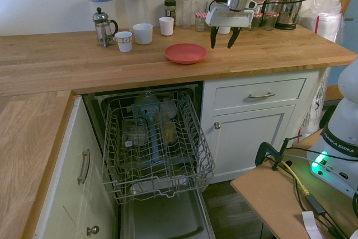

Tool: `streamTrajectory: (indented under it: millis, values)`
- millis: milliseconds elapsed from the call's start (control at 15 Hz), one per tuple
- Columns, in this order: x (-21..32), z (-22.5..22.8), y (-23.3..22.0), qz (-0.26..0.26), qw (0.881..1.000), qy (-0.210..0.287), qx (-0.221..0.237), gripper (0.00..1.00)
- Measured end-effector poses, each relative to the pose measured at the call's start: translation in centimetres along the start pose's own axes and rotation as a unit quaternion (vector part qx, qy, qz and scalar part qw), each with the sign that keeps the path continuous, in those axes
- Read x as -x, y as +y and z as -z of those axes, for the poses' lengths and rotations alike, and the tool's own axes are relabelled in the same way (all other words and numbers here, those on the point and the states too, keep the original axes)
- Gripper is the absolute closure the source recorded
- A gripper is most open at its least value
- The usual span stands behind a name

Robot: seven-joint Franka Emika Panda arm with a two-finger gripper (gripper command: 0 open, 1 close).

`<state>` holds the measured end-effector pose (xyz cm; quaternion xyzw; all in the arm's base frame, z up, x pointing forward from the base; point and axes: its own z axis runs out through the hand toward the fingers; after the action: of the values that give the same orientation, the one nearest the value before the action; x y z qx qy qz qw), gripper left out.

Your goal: Put the plate in the dishwasher

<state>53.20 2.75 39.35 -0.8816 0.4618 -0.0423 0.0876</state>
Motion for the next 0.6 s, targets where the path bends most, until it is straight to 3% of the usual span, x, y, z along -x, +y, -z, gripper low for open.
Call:
streamTrajectory:
  millis: [267, 600]
  values:
    - [-2.3, -2.2, -4.2, -0.052, 0.998, -0.020, -0.023, 0.00]
    - [-4.0, -4.9, -6.1, -0.108, 0.993, -0.030, -0.026, 0.00]
